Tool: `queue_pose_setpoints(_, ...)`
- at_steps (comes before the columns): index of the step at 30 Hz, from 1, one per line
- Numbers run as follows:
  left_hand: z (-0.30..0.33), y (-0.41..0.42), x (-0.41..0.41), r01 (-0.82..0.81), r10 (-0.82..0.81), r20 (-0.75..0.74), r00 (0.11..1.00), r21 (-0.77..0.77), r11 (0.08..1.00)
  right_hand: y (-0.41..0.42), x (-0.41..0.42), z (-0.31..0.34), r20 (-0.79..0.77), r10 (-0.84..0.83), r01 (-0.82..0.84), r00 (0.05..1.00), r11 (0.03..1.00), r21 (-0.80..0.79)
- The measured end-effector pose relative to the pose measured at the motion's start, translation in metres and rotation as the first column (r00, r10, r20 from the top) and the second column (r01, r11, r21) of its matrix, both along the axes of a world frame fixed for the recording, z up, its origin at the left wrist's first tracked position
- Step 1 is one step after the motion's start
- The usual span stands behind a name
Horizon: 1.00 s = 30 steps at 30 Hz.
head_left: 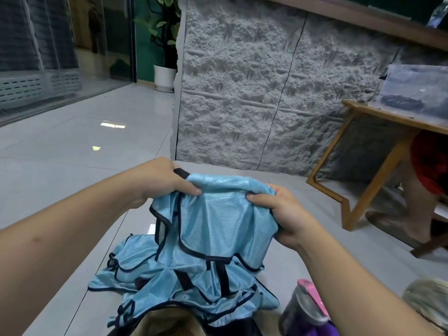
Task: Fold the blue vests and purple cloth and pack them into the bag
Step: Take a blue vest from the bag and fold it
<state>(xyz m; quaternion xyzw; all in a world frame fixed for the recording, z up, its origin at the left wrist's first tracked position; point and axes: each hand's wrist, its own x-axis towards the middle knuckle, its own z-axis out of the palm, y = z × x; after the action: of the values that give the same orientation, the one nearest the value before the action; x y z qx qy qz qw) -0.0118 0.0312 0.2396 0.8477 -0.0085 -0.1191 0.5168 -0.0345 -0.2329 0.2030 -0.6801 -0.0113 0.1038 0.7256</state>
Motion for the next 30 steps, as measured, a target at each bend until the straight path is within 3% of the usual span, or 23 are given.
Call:
queue_pose_setpoints(4,-0.007,0.000,0.001,0.009,-0.028,-0.098,0.995,-0.186,0.983,0.003,0.000,-0.002,-0.017,-0.026,0.027,1.000,0.998,0.063)
queue_pose_setpoints(7,-0.012,0.003,0.006,-0.021,-0.050,-0.175,0.983,-0.380,0.925,0.002,0.000,0.000,-0.040,-0.041,0.047,0.998,0.986,0.157)
queue_pose_setpoints(10,-0.017,0.005,0.006,-0.058,-0.084,-0.273,0.958,-0.474,0.879,0.002,0.000,0.004,-0.050,-0.014,0.025,0.999,0.973,0.229)
queue_pose_setpoints(15,-0.030,0.011,-0.008,-0.014,-0.151,-0.372,0.916,-0.405,0.914,0.007,-0.008,-0.004,-0.108,-0.002,0.030,0.994,0.966,0.258)
queue_pose_setpoints(22,-0.058,0.009,-0.039,-0.121,-0.099,-0.339,0.936,-0.570,0.813,0.014,-0.033,-0.047,-0.303,0.024,0.086,0.953,0.935,0.344)
queue_pose_setpoints(26,-0.091,0.003,-0.068,-0.176,-0.005,-0.339,0.941,-0.501,0.847,0.011,-0.054,-0.080,-0.343,-0.023,0.109,0.939,0.966,0.235)
queue_pose_setpoints(30,-0.136,0.002,-0.092,-0.173,0.075,-0.229,0.971,-0.446,0.878,0.008,-0.073,-0.109,-0.325,-0.118,0.153,0.939,0.984,0.087)
